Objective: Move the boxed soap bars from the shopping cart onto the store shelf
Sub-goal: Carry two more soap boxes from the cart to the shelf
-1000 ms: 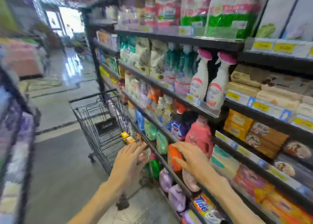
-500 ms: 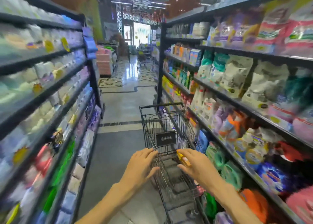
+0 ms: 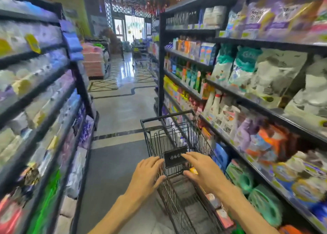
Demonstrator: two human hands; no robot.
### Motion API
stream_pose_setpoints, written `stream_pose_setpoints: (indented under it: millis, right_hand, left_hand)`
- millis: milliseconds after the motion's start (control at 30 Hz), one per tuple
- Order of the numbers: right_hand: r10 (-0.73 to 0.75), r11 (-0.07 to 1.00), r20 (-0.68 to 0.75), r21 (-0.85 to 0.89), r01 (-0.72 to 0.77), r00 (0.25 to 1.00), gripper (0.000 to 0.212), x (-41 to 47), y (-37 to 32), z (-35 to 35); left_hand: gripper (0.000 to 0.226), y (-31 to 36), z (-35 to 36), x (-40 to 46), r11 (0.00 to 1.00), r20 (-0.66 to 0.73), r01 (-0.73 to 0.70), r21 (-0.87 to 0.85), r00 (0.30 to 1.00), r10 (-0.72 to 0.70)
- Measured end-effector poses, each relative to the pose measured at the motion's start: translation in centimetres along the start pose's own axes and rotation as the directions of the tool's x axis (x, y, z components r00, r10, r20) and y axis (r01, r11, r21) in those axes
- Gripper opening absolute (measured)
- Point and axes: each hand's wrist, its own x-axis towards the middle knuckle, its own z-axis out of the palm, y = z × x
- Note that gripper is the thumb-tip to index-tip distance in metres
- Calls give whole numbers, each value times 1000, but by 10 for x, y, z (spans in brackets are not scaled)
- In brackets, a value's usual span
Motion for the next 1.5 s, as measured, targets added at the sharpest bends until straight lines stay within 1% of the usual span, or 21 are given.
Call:
stream_pose_setpoints:
  millis: [67, 167, 233, 300, 400, 467, 533, 600, 667, 733, 800, 867, 933, 967, 1033, 1100, 1167, 1267, 1333, 1400, 1500]
  right_hand:
    - [28, 1000, 24, -15, -27, 999, 66, 25, 21, 7]
    - [75, 994, 25, -87, -72, 997, 67, 59, 53, 14]
    - [147, 985, 21, -98, -144, 989, 68, 71, 74, 19]
    - [217, 971, 31, -113, -213, 976, 68, 74, 94, 23]
    - [339, 934, 32, -128, -333, 940, 66, 67, 129, 29]
    - [458, 880, 37, -158, -448, 888, 61, 56, 156, 40]
    - [578, 810, 46, -149, -567, 814, 57, 40, 181, 54]
    - [696, 714, 48, -146, -684, 716, 57, 24, 195, 67]
    - [795, 605, 34, -135, -785, 606, 58, 13, 192, 74]
    - [865, 501, 47, -147, -853, 500, 56, 2, 183, 83]
    - [908, 418, 65, -159, -894, 413, 56, -12, 175, 99]
    - [948, 309, 122, -125, -943, 295, 54, -25, 167, 118]
    - [960, 251, 158, -130, -959, 230, 54, -36, 162, 139]
    - [967, 210, 174, -131, -969, 186, 52, -41, 162, 151]
    - [977, 140, 178, -114, -984, 118, 48, -46, 164, 177]
    - [980, 108, 174, -56, -993, 97, 50, -50, 172, 208]
    - [984, 71, 162, 8, -997, 72, 47, -53, 179, 236]
    - [977, 55, 199, 91, -994, 72, 48, -62, 189, 283]
    - [980, 60, 187, 84, -995, 75, 50, -68, 194, 317]
    - [978, 67, 193, 41, -997, 74, 48, -75, 197, 348]
    - [974, 59, 221, -4, -998, 57, 45, -87, 195, 381]
  left_hand:
    - [59, -13, 7, 33, 999, 35, -33, -11, 999, 33]
    - [62, -30, 20, 87, 994, 63, -112, -1, 992, 112]
    - [63, -34, 33, 125, 987, 86, -160, -8, 983, 160]
    - [60, -32, 53, 163, 976, 99, -217, -26, 971, 218]
    - [57, -20, 94, 223, 940, 162, -325, -105, 927, 338]
    - [56, -8, 127, 261, 899, 205, -414, -141, 876, 436]
    - [54, 5, 162, 295, 841, 231, -500, -204, 811, 538]
    - [54, 17, 197, 323, 778, 269, -562, -280, 732, 626]
    - [54, 26, 229, 339, 715, 329, -601, -356, 636, 698]
    - [50, 34, 252, 344, 660, 375, -636, -399, 544, 751]
    - [51, 40, 273, 343, 628, 437, -659, -413, 462, 772]
    - [57, 41, 304, 340, 611, 493, -658, -440, 392, 777]
    - [57, 39, 338, 333, 625, 557, -620, -475, 338, 759]
    - [55, 39, 354, 328, 633, 595, -611, -475, 307, 743]
    - [52, 37, 385, 320, 666, 637, -583, -465, 302, 709]
    - [51, 38, 421, 312, 687, 675, -576, -442, 292, 678]
    - [54, 40, 464, 305, 683, 693, -609, -404, 284, 663]
    - [60, 44, 526, 295, 685, 728, -650, -330, 286, 623]
    - [64, 50, 565, 290, 670, 731, -687, -281, 299, 613]
    - [67, 58, 600, 288, 652, 730, -724, -228, 316, 606]
    - [54, 68, 639, 289, 592, 741, -788, -168, 295, 603]
